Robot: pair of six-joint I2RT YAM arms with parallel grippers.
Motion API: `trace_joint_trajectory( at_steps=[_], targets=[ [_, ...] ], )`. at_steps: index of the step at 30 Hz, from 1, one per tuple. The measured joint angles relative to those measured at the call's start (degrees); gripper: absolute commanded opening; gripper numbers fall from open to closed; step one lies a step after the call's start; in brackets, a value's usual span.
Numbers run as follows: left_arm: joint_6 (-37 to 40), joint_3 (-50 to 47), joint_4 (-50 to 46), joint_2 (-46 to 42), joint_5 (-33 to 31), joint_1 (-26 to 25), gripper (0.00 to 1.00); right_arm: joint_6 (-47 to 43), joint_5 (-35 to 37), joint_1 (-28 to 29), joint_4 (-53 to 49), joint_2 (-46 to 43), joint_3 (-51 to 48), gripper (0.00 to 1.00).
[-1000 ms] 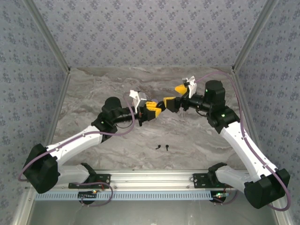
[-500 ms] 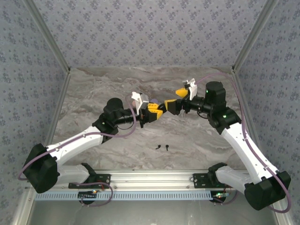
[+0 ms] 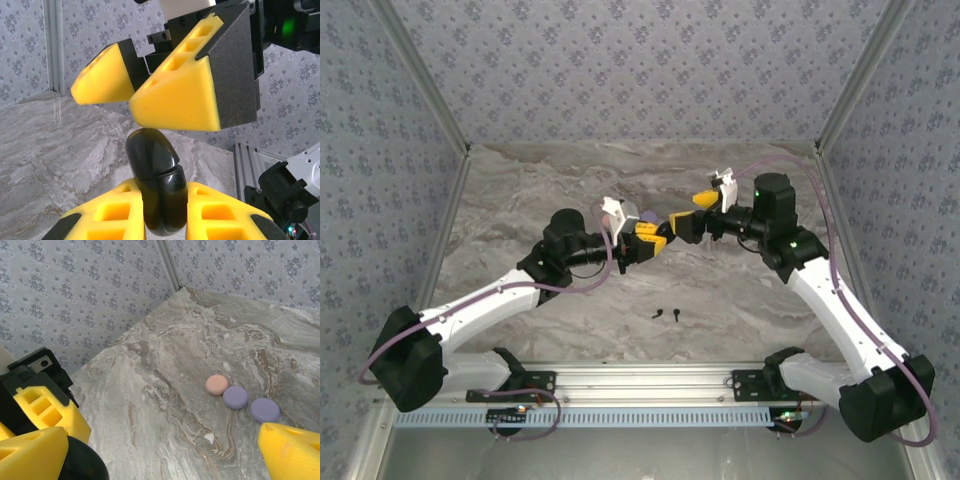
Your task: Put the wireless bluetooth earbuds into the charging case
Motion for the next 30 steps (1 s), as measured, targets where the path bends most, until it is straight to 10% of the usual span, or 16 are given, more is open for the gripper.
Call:
trace_joint_trajectory(
  at_steps=[30],
  targets=[
    [0.04,0.0,-0.85,0.0,0.09,-0.15,0.0,1.86,-1.2,-0.07,1.16,5.62,2.45,1.0]
  ],
)
